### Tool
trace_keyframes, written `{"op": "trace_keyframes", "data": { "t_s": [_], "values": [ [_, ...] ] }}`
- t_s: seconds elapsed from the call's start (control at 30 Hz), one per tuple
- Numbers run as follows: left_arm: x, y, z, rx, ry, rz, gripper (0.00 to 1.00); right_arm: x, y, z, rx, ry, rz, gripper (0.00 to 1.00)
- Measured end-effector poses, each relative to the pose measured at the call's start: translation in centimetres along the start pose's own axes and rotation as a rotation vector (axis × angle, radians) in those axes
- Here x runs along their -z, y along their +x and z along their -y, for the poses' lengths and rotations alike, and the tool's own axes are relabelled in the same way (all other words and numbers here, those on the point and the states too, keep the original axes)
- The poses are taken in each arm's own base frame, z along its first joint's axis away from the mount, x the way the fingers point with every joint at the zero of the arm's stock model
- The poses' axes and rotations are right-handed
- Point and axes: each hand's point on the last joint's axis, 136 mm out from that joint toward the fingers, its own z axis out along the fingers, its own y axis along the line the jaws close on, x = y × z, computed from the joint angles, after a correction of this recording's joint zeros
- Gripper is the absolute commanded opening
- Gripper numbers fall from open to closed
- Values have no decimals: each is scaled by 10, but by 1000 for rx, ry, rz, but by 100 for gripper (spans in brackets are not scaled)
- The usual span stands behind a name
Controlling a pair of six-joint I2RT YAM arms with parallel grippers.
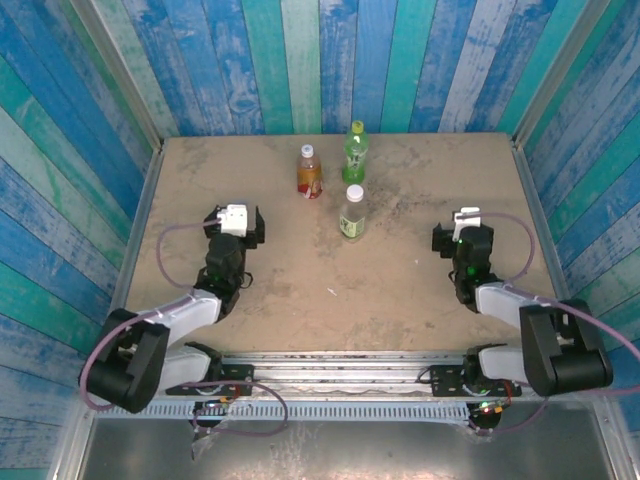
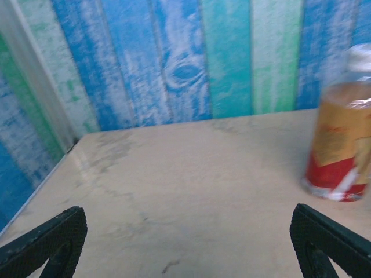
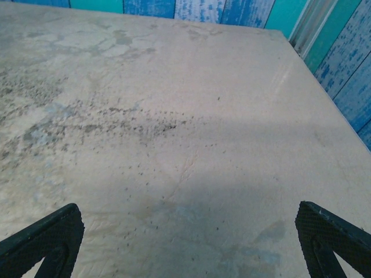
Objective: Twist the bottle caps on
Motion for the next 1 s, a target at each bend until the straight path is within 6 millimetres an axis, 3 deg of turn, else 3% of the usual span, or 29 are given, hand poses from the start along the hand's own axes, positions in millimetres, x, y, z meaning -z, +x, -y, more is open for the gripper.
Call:
{"op": "trace_keyframes", "data": {
  "t_s": [0.23, 0.33, 0.47, 1.0],
  "values": [
    [-24, 51, -52, 56, -119, -97, 94, -27, 13, -6, 0, -6, -11, 100],
    [-30, 67, -66, 103, -130, -125, 94, -31, 5, -5, -10, -7, 3, 100],
    [-32, 63, -63, 138, -98, -102, 94, -33, -4, -3, -19, -9, 23, 100],
    [-33, 59, -56, 153, -52, -87, 94, -33, -4, -5, -21, -17, 24, 100]
  ]
}}
